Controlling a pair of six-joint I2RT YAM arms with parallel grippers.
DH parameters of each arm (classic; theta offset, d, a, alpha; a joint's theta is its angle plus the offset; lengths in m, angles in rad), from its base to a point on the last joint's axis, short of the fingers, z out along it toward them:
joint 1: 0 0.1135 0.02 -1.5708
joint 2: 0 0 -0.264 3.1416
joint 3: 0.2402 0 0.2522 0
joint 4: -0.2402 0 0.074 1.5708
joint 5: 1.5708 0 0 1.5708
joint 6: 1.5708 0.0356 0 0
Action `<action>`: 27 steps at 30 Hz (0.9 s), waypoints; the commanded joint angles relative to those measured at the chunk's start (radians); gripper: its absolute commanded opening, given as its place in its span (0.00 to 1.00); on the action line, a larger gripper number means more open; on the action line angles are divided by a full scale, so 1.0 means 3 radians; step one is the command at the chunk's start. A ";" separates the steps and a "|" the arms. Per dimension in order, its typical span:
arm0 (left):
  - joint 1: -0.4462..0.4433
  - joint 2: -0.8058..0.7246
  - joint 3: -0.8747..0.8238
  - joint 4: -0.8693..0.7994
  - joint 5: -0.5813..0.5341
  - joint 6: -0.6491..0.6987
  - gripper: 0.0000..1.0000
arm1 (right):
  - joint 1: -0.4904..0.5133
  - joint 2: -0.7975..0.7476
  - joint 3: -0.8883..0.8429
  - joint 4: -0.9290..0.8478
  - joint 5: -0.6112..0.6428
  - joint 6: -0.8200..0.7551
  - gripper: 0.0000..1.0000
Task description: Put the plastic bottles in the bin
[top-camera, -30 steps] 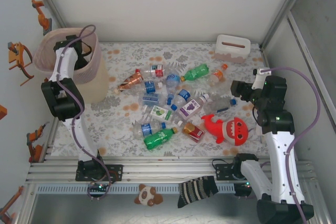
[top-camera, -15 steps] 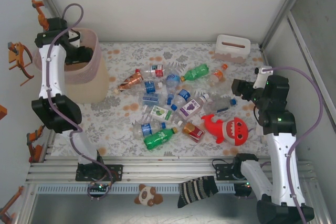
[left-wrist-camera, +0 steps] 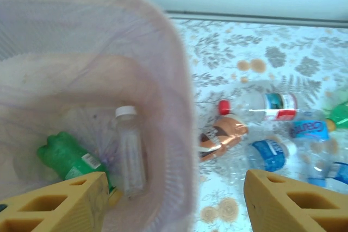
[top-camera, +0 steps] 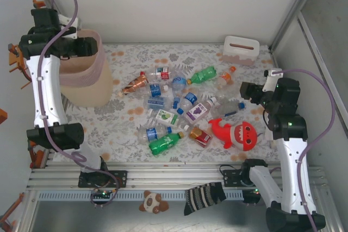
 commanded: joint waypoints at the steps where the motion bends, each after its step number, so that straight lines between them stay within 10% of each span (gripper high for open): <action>1: -0.0225 -0.0065 0.0079 -0.0097 0.0099 0.0175 0.67 | 0.0027 -0.0011 0.0102 0.0044 -0.0050 0.0053 0.82; 12: -0.1128 0.0134 -0.0414 0.0032 -0.0059 0.0689 0.67 | 0.0033 -0.0053 0.0055 0.0040 -0.0039 0.0073 0.82; 27: -0.1251 0.0853 -0.1171 0.0641 -0.0554 0.0895 0.76 | 0.0031 -0.0099 -0.0005 0.0008 -0.0034 0.0084 0.82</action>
